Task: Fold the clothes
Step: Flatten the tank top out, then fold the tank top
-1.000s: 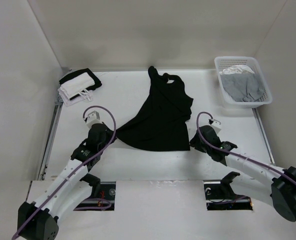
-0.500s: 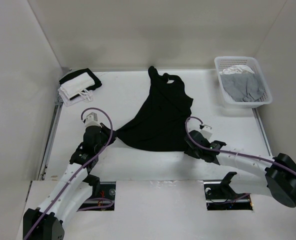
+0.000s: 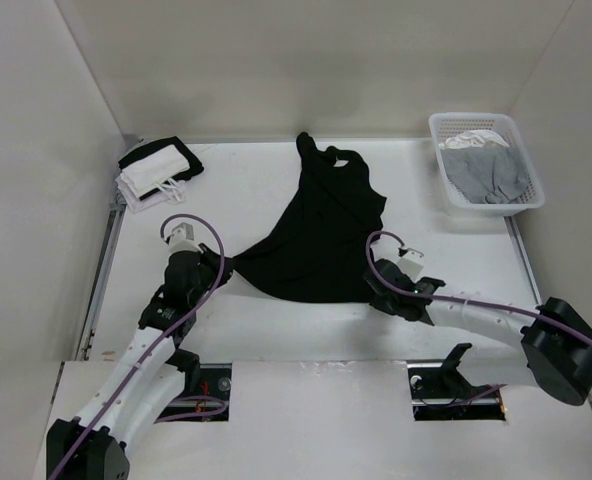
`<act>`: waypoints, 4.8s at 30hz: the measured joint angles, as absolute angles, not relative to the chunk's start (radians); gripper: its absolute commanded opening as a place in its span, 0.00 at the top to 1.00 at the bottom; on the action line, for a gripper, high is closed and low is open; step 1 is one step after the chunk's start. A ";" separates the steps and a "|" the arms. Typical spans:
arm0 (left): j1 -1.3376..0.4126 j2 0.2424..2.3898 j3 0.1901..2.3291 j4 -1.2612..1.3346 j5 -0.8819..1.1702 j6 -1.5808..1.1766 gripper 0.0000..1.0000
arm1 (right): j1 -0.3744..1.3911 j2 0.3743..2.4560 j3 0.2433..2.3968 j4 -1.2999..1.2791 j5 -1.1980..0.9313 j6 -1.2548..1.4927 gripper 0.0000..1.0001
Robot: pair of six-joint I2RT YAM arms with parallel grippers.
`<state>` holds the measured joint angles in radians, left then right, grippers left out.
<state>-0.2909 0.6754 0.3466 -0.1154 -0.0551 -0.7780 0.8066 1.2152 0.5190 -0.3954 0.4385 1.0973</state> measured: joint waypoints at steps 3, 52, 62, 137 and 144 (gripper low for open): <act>-0.283 0.669 0.347 -0.111 -0.055 -0.779 1.00 | 0.807 1.240 0.537 -0.395 0.441 1.097 0.72; -0.343 0.810 1.168 0.219 -0.336 -0.655 0.99 | 0.941 1.079 1.619 -0.178 0.905 0.035 1.00; -0.128 1.343 1.183 0.134 -0.248 -0.741 1.00 | 0.422 1.598 1.798 -0.347 0.340 0.288 1.00; -0.094 1.940 1.383 0.281 -0.330 -0.831 0.81 | 0.253 2.068 1.745 -0.130 0.007 0.587 0.80; -0.089 2.039 1.387 0.250 -0.281 -0.816 0.65 | 0.245 2.140 1.763 -0.140 0.005 0.584 0.42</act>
